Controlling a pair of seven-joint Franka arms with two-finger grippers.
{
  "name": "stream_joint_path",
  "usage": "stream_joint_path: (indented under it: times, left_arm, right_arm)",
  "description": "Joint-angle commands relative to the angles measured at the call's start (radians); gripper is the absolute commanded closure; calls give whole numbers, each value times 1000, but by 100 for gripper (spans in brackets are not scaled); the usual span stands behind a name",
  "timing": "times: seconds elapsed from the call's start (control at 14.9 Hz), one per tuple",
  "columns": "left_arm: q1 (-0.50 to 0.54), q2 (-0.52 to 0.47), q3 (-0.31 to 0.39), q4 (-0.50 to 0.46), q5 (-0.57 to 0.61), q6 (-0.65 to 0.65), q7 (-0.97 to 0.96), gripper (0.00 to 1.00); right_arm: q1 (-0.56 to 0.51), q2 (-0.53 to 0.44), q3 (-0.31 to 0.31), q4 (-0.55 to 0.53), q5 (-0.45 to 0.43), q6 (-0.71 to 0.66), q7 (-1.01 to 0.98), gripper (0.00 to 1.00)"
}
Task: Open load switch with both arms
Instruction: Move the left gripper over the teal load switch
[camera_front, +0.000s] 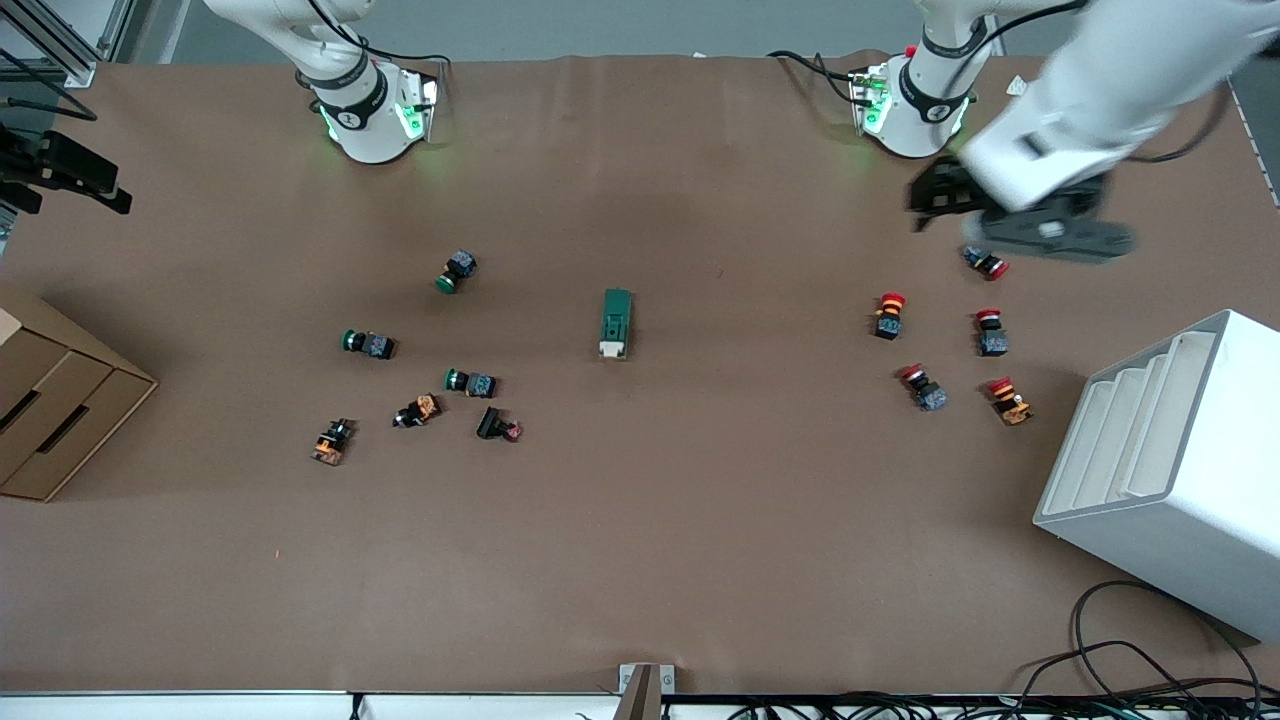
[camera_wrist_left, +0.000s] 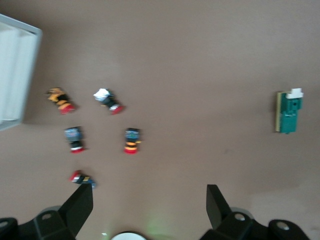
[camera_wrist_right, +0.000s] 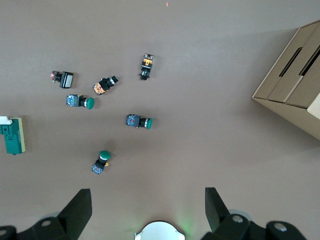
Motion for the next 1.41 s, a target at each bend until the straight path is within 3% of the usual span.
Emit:
stream_joint_path:
  times: [0.0, 0.33, 0.6, 0.94, 1.14, 1.34]
  left_arm:
    - [-83, 97, -84, 37, 12, 43, -156, 0]
    - [-341, 188, -93, -18, 118, 243, -624, 0]
    - [-493, 292, -93, -48, 288, 387, -914, 0]
    - [-608, 393, -93, -91, 486, 464, -1169, 0]
    - [-659, 467, -95, -98, 641, 521, -1338, 1]
    - [-699, 522, -93, -104, 781, 522, -1427, 1]
  right_arm:
    - [-4, -34, 3, -37, 6, 6, -2, 0]
    - [-2, -10, 3, 1, 3, 5, -2, 0]
    - [-13, 68, 0, 1, -6, 17, -13, 0]
    - [-31, 229, -3, 3, -12, 109, -17, 0]
    - [-17, 245, 0, 0, -11, 120, 22, 0]
    - [48, 277, 9, -9, 6, 150, 301, 0]
